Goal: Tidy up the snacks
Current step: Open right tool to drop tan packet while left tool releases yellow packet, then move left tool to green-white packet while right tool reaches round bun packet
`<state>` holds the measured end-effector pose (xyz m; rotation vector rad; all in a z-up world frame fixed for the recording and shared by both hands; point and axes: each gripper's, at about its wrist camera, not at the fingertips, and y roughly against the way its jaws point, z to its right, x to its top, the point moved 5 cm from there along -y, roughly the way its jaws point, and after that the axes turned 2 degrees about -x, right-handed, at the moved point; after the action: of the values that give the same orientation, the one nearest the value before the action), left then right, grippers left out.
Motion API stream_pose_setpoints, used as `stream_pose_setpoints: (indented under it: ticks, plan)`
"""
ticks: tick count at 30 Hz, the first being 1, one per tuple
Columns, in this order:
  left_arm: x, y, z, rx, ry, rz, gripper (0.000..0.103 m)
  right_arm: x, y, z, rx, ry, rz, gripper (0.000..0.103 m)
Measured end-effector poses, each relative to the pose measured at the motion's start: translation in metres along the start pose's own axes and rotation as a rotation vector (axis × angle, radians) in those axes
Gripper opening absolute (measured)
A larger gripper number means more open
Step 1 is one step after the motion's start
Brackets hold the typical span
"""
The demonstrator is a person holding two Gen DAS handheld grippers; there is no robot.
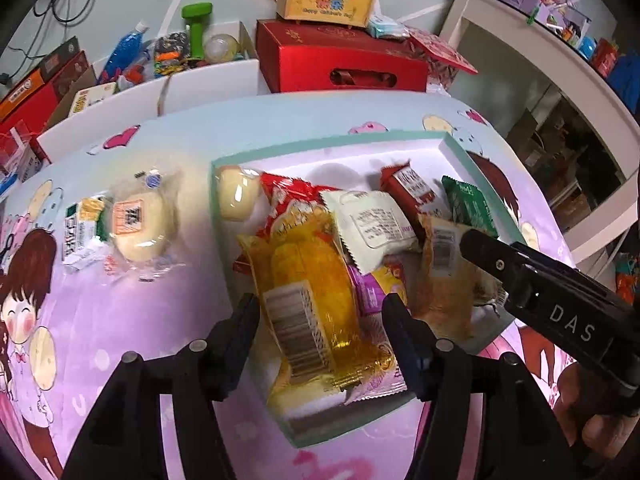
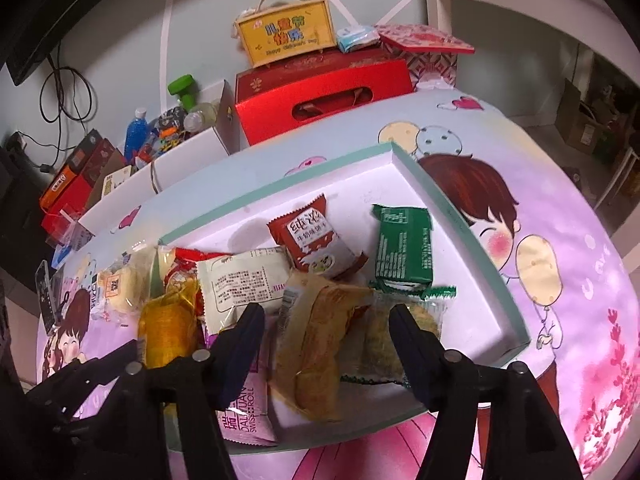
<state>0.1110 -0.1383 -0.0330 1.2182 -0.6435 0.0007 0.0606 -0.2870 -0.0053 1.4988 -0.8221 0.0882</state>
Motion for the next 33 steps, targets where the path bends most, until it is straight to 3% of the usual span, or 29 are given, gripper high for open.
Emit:
stream_pose_setpoints:
  ticks: [3, 4, 6, 8, 12, 18, 27, 30, 33]
  plan:
    - [0.005, 0.011, -0.014, 0.004, 0.029, 0.027, 0.066, 0.001, 0.002, -0.001, 0.001, 0.001, 0.008, 0.069]
    - [0.006, 0.015, -0.021, 0.010, 0.045, 0.037, 0.074, 0.002, 0.001, -0.002, 0.001, 0.004, 0.009, 0.069]
    - [0.010, 0.025, -0.043, 0.042, 0.098, 0.071, 0.086, 0.002, 0.000, -0.005, 0.005, 0.009, 0.009, 0.082]
    - [0.012, 0.032, -0.064, 0.070, 0.149, 0.094, 0.087, 0.002, -0.002, -0.008, 0.014, 0.010, 0.010, 0.093]
    - [0.009, 0.046, -0.122, 0.149, 0.312, 0.128, 0.095, 0.001, -0.004, -0.018, 0.020, 0.028, 0.016, 0.103]
    - [0.000, 0.056, -0.200, 0.226, 0.508, 0.145, 0.095, 0.007, -0.001, -0.040, 0.071, 0.039, 0.048, 0.103]
    - [0.020, 0.040, -0.237, 0.176, 0.493, 0.041, 0.095, 0.033, 0.010, -0.126, 0.270, 0.125, 0.040, 0.103]
    - [0.031, 0.034, -0.237, 0.136, 0.458, 0.000, 0.095, 0.042, 0.002, -0.160, 0.337, 0.155, -0.019, 0.102]
    - [0.037, 0.026, -0.239, 0.131, 0.443, -0.044, 0.095, 0.043, -0.014, -0.187, 0.315, 0.217, -0.066, 0.096]
